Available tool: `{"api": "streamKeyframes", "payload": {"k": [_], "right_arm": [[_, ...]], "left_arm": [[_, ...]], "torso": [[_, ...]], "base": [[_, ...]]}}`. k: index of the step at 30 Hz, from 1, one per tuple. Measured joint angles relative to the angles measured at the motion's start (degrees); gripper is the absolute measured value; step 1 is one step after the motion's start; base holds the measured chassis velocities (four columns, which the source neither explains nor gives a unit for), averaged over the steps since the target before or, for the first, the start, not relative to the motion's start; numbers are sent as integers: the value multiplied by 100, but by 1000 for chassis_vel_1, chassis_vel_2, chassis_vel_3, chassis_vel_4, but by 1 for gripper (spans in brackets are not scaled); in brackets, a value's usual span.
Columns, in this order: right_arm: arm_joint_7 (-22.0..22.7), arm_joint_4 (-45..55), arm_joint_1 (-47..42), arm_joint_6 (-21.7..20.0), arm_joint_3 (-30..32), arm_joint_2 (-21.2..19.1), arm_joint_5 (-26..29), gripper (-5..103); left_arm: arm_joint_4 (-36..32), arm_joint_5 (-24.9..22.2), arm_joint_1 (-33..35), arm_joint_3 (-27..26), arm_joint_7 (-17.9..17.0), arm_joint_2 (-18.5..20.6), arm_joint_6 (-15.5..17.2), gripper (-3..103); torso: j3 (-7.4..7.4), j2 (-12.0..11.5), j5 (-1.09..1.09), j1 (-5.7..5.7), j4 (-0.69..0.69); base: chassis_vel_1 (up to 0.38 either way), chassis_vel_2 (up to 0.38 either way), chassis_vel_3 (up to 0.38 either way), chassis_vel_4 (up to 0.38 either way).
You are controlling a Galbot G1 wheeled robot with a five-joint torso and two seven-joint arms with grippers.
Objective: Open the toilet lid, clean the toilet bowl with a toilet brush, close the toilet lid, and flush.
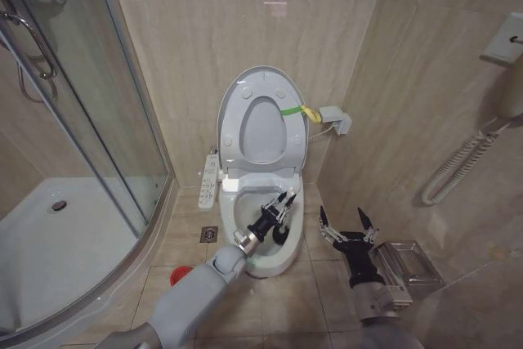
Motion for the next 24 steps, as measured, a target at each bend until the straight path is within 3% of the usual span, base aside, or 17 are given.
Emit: {"api": "streamKeyframes", "payload": {"k": [10, 21, 24], "right_arm": [[0, 0, 0, 0, 0, 0, 0, 100], [0, 0, 0, 0, 0, 0, 0, 100], [0, 0, 0, 0, 0, 0, 0, 100]], "left_arm": [[761, 121, 26, -157, -29, -15, 28, 22], [-350, 128, 110, -74, -274, 113, 167, 20], [-309, 171, 182, -45, -246, 123, 151, 20]], "torso": [[1, 0, -1, 1, 2], [0, 0, 0, 0, 0], [0, 0, 0, 0, 0]], "base": [[0, 0, 0, 0], [0, 0, 0, 0], [0, 0, 0, 0]]}}
